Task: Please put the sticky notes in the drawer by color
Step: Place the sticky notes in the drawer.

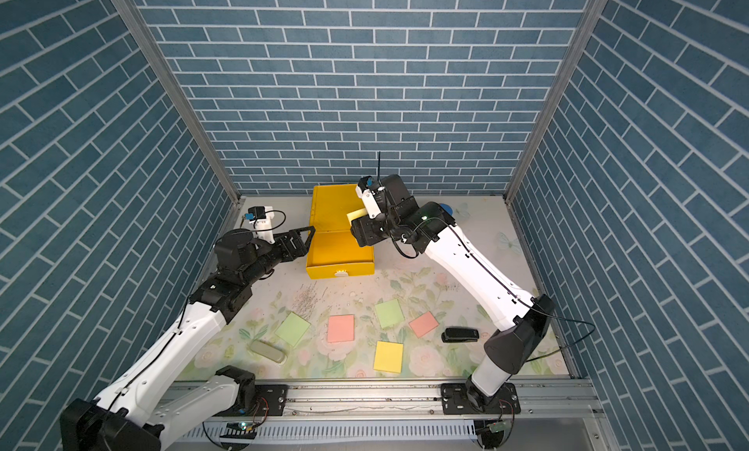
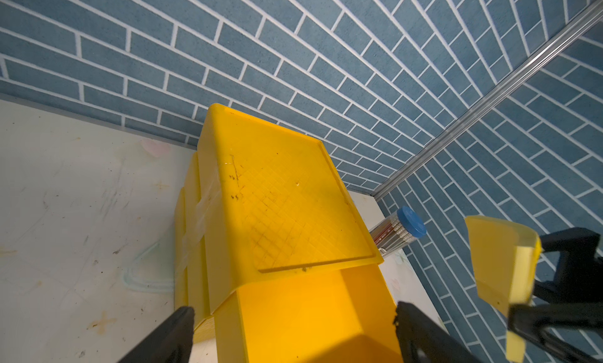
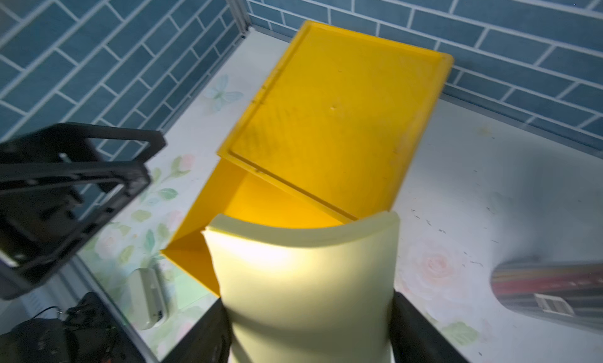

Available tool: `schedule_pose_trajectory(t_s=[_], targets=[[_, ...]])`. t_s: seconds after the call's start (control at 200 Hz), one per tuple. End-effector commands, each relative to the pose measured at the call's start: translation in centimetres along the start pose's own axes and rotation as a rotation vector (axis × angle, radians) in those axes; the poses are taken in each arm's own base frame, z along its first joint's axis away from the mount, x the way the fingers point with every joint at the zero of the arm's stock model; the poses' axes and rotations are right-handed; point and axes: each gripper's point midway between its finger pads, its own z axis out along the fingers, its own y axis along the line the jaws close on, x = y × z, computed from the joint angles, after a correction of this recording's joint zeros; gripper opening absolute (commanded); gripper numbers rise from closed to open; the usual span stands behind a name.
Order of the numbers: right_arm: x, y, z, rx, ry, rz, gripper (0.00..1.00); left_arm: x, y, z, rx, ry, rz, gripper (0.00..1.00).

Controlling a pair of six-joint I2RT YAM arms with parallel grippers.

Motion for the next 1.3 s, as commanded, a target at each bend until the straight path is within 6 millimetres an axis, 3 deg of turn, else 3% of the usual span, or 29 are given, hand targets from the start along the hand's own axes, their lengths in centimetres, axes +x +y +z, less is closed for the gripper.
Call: schedule_pose_trajectory(t_s=[0.0,0.085,0.18,0.51,0.815,1.145,1.295], targets=[[2.0,3.0,3.4,-0.088,0.089,0.023,0.75,0.2,0.1,-0.4,-0.009,-0.004,-0.006,1.0],[2.7,4.3,5.2,-0.123,0.119,0.014,0.74,0.3,0.0,-0.4,-0.005,0.003,-0.006,1.0],[3.1,4.2,6.5,-0.118,0.133,0.011,0.74,0.7,0.0,-0.4,0.001,0.014,-0.006,1.0],[4.1,-0.5,9.6,-0.032,0.212,0.053,0.75,0.4,-0.5,-0.3,0.024,0.0,-0.005,1.0],[4.7,-0.9,10.9,0.051,0.298,0.013,0.75,1.0,-0.6,0.3,0.027,0.016,-0.002,1.0],[4.2,0.3,9.2,0.056,0.304,-0.018,0.76,1.0,-0.5,0.2,0.022,0.015,0.005,1.0],[5.1,0.3,10.4,0.046,0.346,-0.02,0.76,1.0,-0.5,0.2,0.022,0.015,0.005,1.0]])
